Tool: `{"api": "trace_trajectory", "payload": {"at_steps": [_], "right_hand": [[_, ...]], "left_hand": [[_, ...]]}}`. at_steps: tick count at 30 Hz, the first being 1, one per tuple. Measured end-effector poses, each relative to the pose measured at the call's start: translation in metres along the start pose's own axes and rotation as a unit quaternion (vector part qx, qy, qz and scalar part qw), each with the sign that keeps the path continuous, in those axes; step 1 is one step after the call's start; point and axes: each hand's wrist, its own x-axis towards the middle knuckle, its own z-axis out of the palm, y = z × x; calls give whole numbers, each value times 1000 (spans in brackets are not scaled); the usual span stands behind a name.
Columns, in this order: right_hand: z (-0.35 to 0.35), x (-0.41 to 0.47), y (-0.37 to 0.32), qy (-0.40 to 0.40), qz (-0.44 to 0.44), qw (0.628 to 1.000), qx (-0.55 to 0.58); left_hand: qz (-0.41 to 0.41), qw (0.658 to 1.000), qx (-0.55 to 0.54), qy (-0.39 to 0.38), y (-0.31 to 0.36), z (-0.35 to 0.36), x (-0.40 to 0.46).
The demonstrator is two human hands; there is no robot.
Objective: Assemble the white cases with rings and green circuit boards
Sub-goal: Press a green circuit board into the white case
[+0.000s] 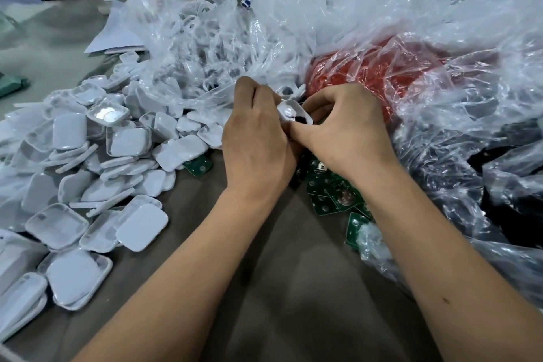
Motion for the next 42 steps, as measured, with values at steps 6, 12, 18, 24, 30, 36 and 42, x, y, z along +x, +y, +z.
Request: {"api": "trace_trajectory", "payload": {"at_steps": [6, 12, 18, 24, 30, 36, 42], "right_hand": [[-16, 8, 7, 33, 5, 998, 52], [-36, 10, 5, 2, -38, 985, 171], [-39, 9, -3, -42, -66, 991, 113], [-46, 18, -16, -21, -69, 986, 149], [-43, 129, -28, 50, -70, 979, -186], [1, 180, -24, -118, -76, 886, -443], [2, 186, -26, -136, -78, 846, -510]], "left_hand": [[-69, 972, -207, -88, -4, 1, 6], [-263, 570, -738, -248, -4, -11, 16], [-318, 542, -751, -202, -1, -10, 19], [-292, 529, -765, -223, -12, -7, 21], [-337, 511, -766, -197, -17, -5, 29], [-362, 495, -770, -176, -17, -7, 32], [-374, 480, -776, -163, -19, -5, 32]]}}
